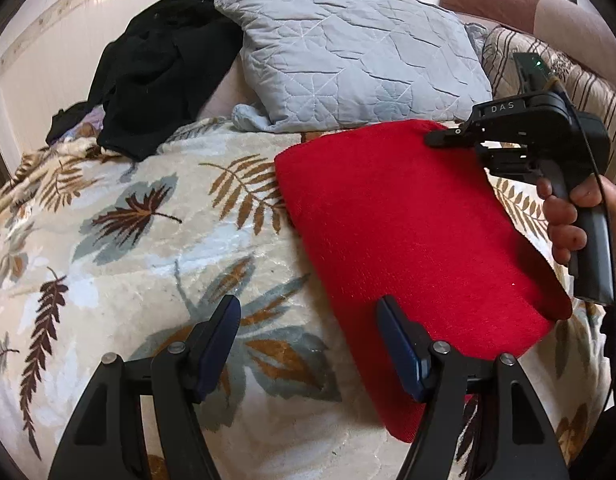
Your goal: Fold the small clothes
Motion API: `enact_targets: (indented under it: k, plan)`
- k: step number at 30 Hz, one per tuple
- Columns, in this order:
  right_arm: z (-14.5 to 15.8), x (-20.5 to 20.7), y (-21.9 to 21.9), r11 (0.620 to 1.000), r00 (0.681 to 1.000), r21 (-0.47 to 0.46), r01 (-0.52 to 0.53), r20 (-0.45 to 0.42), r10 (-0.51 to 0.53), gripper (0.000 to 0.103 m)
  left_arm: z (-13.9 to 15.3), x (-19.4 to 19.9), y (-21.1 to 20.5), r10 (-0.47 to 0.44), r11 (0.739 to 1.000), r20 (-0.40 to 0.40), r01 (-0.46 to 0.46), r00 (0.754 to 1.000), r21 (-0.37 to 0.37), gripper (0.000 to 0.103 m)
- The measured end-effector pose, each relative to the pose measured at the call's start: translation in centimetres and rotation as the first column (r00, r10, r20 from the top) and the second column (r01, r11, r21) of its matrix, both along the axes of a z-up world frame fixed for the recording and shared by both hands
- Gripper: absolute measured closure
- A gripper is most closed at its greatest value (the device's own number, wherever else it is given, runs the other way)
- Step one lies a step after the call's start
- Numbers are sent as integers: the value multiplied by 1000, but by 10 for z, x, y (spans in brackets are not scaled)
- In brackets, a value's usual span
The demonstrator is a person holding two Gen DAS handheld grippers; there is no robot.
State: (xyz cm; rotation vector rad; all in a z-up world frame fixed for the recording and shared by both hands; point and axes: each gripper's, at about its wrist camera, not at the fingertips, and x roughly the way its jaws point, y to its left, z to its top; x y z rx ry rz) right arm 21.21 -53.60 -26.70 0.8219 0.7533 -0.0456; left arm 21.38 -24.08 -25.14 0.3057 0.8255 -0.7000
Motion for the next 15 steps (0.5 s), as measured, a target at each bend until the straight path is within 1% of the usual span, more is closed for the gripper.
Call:
enact_targets:
  k: [2, 4, 6, 7, 8, 9, 11, 12, 15]
  plan:
    - [2, -4, 0, 999, 1000, -19, 27, 7, -27, 88, 0, -1, -1, -4, 1000, 11, 4, 1000, 3, 32]
    - [-9, -4, -4, 997, 998, -43, 60, -34, -61, 88, 0, -1, -2, -4, 1000, 14, 4, 1000, 6, 32]
    - [-28, -2, -8, 997, 992, -40, 73, -97, -77, 88, 0, 0, -2, -2, 1000, 14, 2, 1000, 11, 32]
    - [-37, -1, -10, 996, 991, -25, 80, -108, -83, 89, 0, -1, -2, -1, 1000, 15, 1, 1000, 15, 32]
    - [-38, -5, -13, 996, 992, -8, 86, -96, -86, 88, 0, 0, -2, 0, 1000, 16, -1, 1000, 17, 32]
    - [-36, -6, -14, 996, 992, -3, 86, -92, -86, 88, 0, 0, -1, 1, 1000, 15, -2, 1000, 19, 32]
    - [-31, -9, -15, 995, 992, 32, 89, -88, -86, 84, 0, -1, 0, 6, 1000, 15, -7, 1000, 23, 32]
    - [-27, -13, -16, 995, 993, 55, 89, -83, -84, 83, 0, -1, 0, 9, 1000, 15, -9, 1000, 25, 32]
    - [-11, -32, -18, 992, 993, 75, 98, -67, -93, 77, 1, -2, 2, 12, 1000, 17, -12, 1000, 28, 32]
